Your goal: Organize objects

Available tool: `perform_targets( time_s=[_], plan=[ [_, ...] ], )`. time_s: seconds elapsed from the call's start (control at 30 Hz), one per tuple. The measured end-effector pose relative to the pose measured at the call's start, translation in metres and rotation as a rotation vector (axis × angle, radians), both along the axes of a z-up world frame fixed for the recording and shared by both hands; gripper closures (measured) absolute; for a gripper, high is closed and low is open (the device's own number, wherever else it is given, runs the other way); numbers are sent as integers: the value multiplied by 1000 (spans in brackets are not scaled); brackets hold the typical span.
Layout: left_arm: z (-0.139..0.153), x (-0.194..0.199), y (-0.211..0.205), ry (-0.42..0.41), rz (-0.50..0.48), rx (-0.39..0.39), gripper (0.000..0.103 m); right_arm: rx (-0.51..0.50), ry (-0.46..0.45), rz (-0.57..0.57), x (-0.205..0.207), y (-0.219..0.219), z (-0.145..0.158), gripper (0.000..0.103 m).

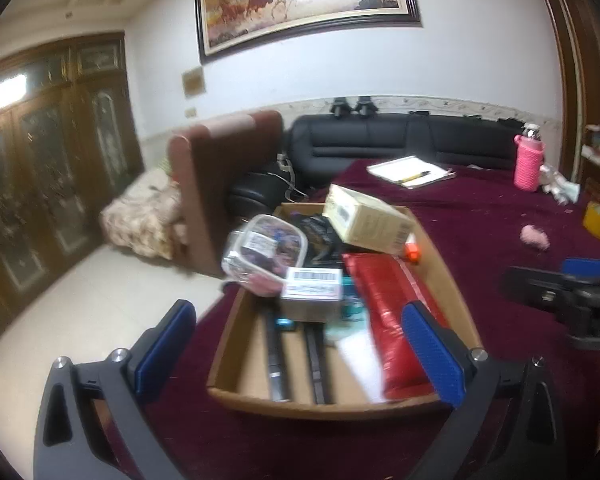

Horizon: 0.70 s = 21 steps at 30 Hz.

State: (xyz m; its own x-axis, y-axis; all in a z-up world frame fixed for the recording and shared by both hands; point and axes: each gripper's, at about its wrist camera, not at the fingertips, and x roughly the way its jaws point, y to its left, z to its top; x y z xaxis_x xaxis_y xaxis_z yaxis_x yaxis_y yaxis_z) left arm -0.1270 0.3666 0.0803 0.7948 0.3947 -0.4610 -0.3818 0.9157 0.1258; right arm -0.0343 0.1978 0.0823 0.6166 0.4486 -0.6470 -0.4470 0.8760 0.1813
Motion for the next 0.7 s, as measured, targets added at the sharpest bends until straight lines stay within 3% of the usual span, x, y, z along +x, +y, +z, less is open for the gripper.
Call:
perform_targets(
  time_s=[0.33, 0.47, 0.7],
  plan=[
    [17, -30, 10, 36, 70, 65, 0, 40, -21, 14, -18, -7, -2, 0],
    [13, -37, 22, 32, 68, 12, 0, 31, -48, 21, -26, 0, 1, 0],
    [12, -45, 35, 9, 96, -7, 0, -2, -98, 34, -37, 12, 5, 0]
  ],
)
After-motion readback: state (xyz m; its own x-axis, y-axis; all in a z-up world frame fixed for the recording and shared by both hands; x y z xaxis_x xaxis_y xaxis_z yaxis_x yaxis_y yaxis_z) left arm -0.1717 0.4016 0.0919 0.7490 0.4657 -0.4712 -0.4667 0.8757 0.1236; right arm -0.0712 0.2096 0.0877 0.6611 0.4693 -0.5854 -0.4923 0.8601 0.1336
